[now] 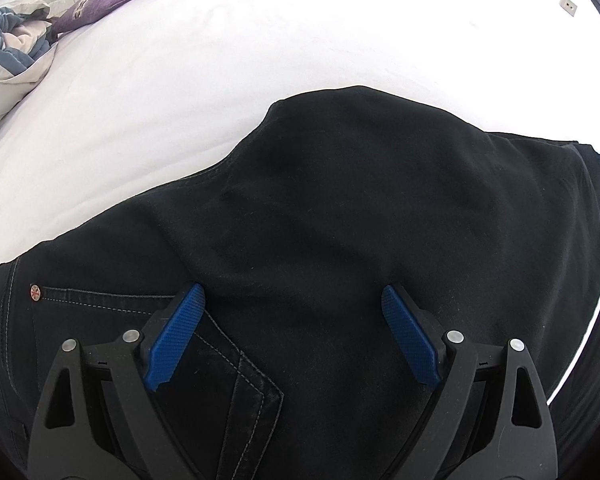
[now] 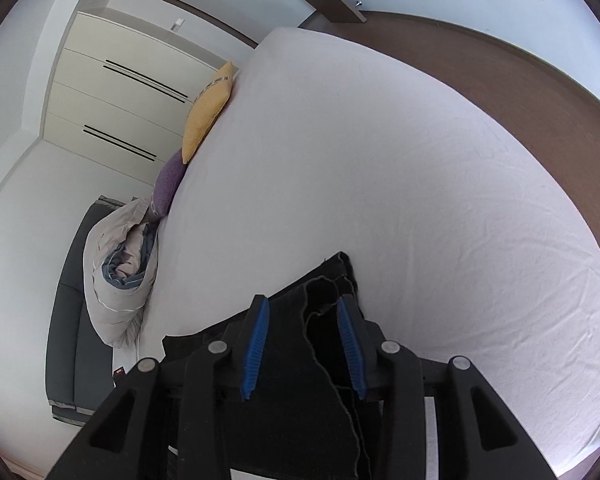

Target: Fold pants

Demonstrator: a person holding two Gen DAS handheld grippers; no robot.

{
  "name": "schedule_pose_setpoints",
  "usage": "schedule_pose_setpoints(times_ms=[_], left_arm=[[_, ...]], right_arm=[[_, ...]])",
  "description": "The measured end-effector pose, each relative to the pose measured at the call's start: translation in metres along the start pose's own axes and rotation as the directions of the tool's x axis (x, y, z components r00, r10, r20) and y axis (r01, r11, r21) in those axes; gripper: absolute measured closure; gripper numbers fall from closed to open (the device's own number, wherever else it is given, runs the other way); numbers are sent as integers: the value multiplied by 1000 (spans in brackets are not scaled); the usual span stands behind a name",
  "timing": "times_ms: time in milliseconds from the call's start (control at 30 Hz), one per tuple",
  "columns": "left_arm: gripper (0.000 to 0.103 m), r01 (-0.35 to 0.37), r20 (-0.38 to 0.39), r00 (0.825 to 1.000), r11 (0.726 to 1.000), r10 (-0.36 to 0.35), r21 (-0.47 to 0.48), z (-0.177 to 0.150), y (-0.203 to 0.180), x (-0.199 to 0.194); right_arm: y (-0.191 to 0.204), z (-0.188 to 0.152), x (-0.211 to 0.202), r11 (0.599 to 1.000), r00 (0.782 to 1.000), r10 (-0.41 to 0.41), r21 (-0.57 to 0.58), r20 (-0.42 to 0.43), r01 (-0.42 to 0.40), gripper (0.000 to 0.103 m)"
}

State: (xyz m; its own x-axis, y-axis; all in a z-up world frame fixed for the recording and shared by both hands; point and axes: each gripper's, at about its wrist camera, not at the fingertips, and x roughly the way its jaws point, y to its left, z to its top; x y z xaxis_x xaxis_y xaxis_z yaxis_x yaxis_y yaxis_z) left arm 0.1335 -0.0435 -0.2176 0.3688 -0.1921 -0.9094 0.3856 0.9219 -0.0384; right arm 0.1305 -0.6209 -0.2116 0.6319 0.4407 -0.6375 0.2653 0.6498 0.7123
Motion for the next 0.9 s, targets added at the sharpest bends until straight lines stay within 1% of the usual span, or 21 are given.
schedule_pose_setpoints(times_ms=[33,67,100,133,233,333,433,467,500,533,567,600,633,700,800,900], left_arm=[[13,1,0,1000,1000,-1,-2,0,0,0],[13,2,0,1000,1000,-2,-4,1,0,0],[13,1,1,1000,1000,-1,-3,1,0,0],[13,1,2,1000,1000,-1,-2,1,0,1],[13,1,0,1000,1000,-1,1,0,3,1],[13,0,-2,1000,1000,0,4,-1,2,1],[13,-1,-3,1000,1000,1,7,-1,2,1],[13,-2,-4,1000,1000,2,8,-1,2,1],[13,-3,-4,1000,1000,3,8,-1,2,1],[13,-4,-5,1000,1000,4,9,0,1,1],[13,-5,-6,1000,1000,5,9,1,0,2],[13,-6,-7,1000,1000,6,6,2,-1,2],[13,-6,-6,1000,1000,6,2,2,-1,1],[13,-4,18,1000,1000,4,-16,6,-1,-2],[13,2,93,996,998,4,-61,12,1,-13],[13,12,127,992,995,1,-102,15,2,-13]], right_arm=[[-2,1,-3,1000,1000,6,5,13,-6,63],[-5,2,-5,999,999,33,17,19,-33,63],[-7,3,-5,998,999,50,29,17,-50,63],[-7,4,-4,998,999,50,29,6,-51,63],[0,7,11,997,994,72,-5,-76,-73,63],[8,8,31,998,988,29,-51,-153,-38,63],[9,9,48,997,975,39,-52,-218,-52,63],[11,8,53,997,972,27,-66,-234,-43,63],[14,7,57,996,969,15,-81,-246,-36,65],[17,5,59,994,968,-2,-107,-251,-26,77],[21,4,61,991,969,-18,-131,-246,-15,86],[23,3,60,990,973,-27,-143,-227,-6,93],[25,3,57,989,980,-20,-148,-198,-10,96],[33,3,43,985,993,15,-172,-116,-35,97],[41,3,28,981,999,50,-186,-22,-53,98],[31,3,29,987,1000,8,-162,21,-5,98]])
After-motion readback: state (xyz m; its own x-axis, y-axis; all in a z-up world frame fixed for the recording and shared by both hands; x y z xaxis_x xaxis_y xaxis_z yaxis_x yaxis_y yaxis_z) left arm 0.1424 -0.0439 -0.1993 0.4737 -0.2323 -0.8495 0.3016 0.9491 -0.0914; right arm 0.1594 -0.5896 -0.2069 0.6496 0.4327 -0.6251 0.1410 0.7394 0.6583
